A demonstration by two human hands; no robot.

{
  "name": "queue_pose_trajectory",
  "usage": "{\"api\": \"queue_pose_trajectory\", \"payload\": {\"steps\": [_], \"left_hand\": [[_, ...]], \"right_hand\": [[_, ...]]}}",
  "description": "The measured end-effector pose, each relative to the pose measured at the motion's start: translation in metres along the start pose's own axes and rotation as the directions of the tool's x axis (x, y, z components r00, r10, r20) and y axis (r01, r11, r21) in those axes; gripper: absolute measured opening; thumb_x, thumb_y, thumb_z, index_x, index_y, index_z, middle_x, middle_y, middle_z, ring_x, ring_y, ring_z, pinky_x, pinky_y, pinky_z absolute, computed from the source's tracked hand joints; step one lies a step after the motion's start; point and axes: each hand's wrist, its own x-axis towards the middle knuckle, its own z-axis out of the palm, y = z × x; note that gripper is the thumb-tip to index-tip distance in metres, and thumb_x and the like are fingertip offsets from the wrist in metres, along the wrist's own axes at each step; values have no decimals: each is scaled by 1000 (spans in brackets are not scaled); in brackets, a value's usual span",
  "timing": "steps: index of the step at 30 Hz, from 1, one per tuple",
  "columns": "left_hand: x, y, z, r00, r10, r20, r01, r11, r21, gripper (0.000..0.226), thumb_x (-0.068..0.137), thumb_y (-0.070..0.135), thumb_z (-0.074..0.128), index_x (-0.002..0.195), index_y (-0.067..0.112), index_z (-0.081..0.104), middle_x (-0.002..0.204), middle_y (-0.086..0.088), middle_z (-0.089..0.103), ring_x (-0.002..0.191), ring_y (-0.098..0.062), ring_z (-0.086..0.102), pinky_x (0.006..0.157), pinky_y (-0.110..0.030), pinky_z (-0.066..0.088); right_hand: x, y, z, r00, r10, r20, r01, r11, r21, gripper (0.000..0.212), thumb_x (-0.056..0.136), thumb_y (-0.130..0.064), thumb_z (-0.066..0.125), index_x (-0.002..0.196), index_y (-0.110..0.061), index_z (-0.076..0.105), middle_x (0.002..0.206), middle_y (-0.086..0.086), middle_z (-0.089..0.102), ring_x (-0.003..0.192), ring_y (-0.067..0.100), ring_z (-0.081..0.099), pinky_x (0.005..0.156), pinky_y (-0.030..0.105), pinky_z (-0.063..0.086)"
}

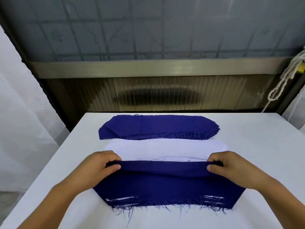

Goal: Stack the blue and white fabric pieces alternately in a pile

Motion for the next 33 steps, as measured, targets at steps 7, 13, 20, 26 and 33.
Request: {"api": "queue_pose_trajectory", "payload": {"steps": [7, 13, 20, 26, 33], "left_hand": [[27, 11, -23, 993, -38, -116, 39, 999, 9, 10, 93, 27, 63, 96, 36, 67, 90, 20, 63, 83, 0, 60, 78, -29, 52], [6, 15, -19, 876, 86, -474, -55, 995, 78, 8, 90, 25, 65, 96, 26, 70, 98, 21, 62, 93, 2, 56, 78, -6, 43], [-44, -7, 45, 941, 205, -269, -186, 978, 94, 6, 82, 20, 75, 88, 22, 75, 111, 22, 62, 99, 3, 59, 90, -7, 41], [-41, -15, 51, 964, 128, -231, -125, 992, 28, 73, 46, -27, 70, 88, 32, 66, 119, 25, 57, 107, 13, 49, 76, 2, 35], [-33, -16, 50, 909, 181, -374, -134, 980, 150, 78, 36, -26, 61, 92, 29, 52, 94, 15, 56, 86, -6, 49, 77, -13, 37]], "right_hand": [[24, -23, -17, 958, -21, -286, -41, 977, -209, 10, 95, -23, 57, 89, -29, 62, 82, -10, 66, 76, 7, 59, 74, 30, 49], [-1, -23, 0, 696, -383, -608, 157, 907, -392, 12, 95, -15, 53, 97, -19, 65, 94, -10, 64, 83, 10, 57, 74, 25, 46], [-33, 33, 76, 686, -553, -473, 292, 805, -517, 53, 103, -36, 30, 88, -11, 74, 97, -4, 70, 97, 11, 56, 87, 26, 43], [-31, 37, 77, 718, -500, -485, 276, 843, -461, 50, 102, -40, 32, 88, -15, 73, 99, -10, 67, 96, 4, 57, 87, 20, 43], [-30, 39, 79, 725, -498, -476, 294, 849, -440, 42, 101, -38, 37, 89, -17, 72, 100, -13, 65, 97, 2, 56, 88, 18, 42]]}}
